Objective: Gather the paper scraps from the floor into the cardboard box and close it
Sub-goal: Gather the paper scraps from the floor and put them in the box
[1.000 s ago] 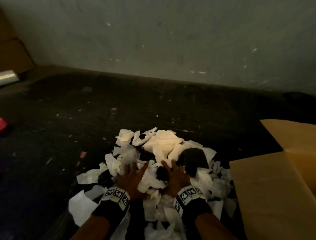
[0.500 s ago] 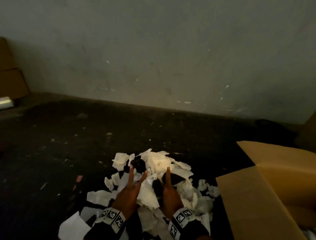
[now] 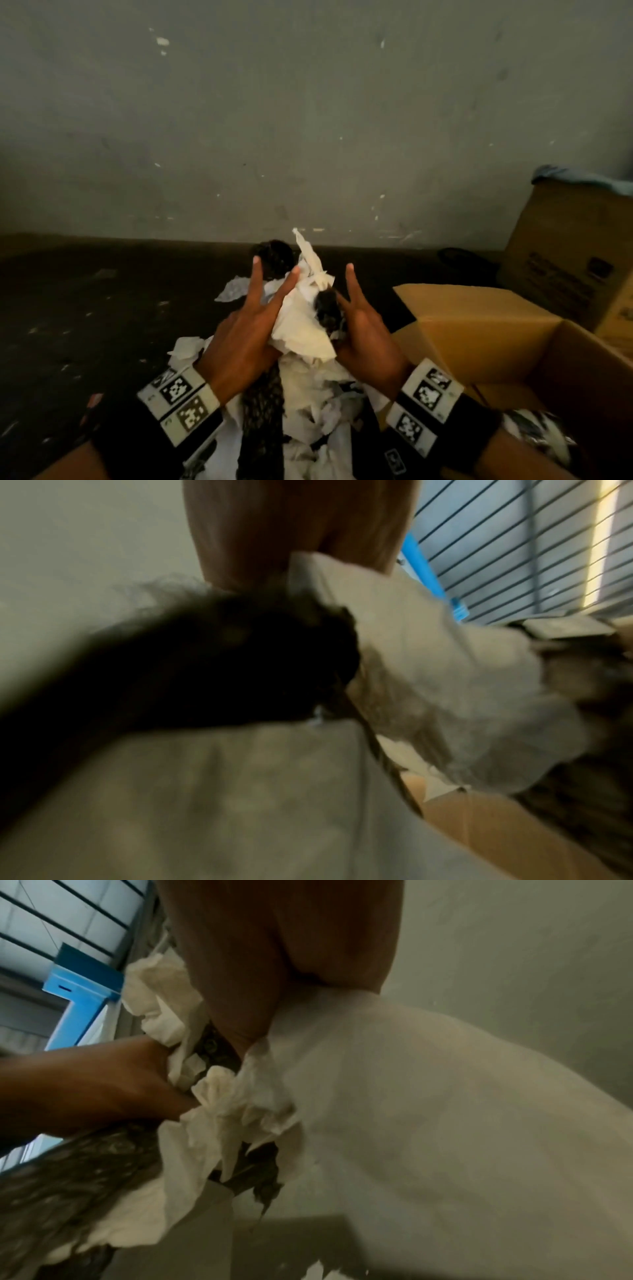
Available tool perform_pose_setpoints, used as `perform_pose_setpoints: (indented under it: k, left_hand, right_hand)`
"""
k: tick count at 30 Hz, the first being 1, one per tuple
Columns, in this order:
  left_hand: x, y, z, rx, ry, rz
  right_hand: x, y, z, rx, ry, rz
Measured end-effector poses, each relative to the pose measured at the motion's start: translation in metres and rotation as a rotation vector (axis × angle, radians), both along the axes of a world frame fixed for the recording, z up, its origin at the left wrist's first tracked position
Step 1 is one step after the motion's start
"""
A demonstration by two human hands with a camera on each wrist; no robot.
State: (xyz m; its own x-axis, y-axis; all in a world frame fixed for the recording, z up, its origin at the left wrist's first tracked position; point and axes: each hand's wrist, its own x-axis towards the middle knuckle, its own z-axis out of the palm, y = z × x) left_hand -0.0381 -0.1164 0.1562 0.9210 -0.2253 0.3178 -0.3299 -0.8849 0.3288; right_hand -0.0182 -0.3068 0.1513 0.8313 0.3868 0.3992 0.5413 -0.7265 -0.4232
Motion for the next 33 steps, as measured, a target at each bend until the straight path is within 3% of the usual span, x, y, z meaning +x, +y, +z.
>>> perform_pose_setpoints:
  k: [6, 11, 18, 21, 24, 26, 28, 30, 33]
  left_hand:
    - [0.014, -0.117, 0.036, -0.099, -0.104, -0.148]
    - [0.031, -0.229, 0.039, -0.206, -0.094, -0.269]
    - [0.046, -0.347, 0.021, -0.294, 0.159, -0.277]
    - [0.048, -0.375, 0.004, -0.24, 0.285, -0.29]
    - [0.054, -0.386, -0.022, -0.079, 0.465, -0.343]
    - [0.061, -0.387, -0.038, 0.059, 0.557, -0.33]
    - [0.059, -0.385, -0.04, 0.12, 0.618, -0.312]
    - [0.059, -0.38, -0.04, 0.14, 0.621, -0.271]
    - [0.063, -0.372, -0.025, 0.24, 0.648, -0.266]
  right_hand:
    - [-0.011, -0.12, 0.052, 0.04, -0.127, 0.001]
    - [-0.017, -0.227, 0.069, 0.113, -0.09, -0.053]
    - [-0.014, -0.334, 0.057, 0.139, 0.233, -0.192]
    - [-0.009, -0.358, 0.039, 0.037, 0.354, -0.287]
    - [-0.003, -0.367, 0.01, -0.189, 0.484, -0.331]
    - [0.029, -0.396, -0.047, -0.201, 0.615, -0.343]
    - [0.044, -0.412, -0.079, -0.301, 0.721, -0.371]
    - [0.046, -0.416, -0.07, -0.428, 0.742, -0.413]
    - [0.019, -0.391, -0.009, -0.504, 0.749, -0.367]
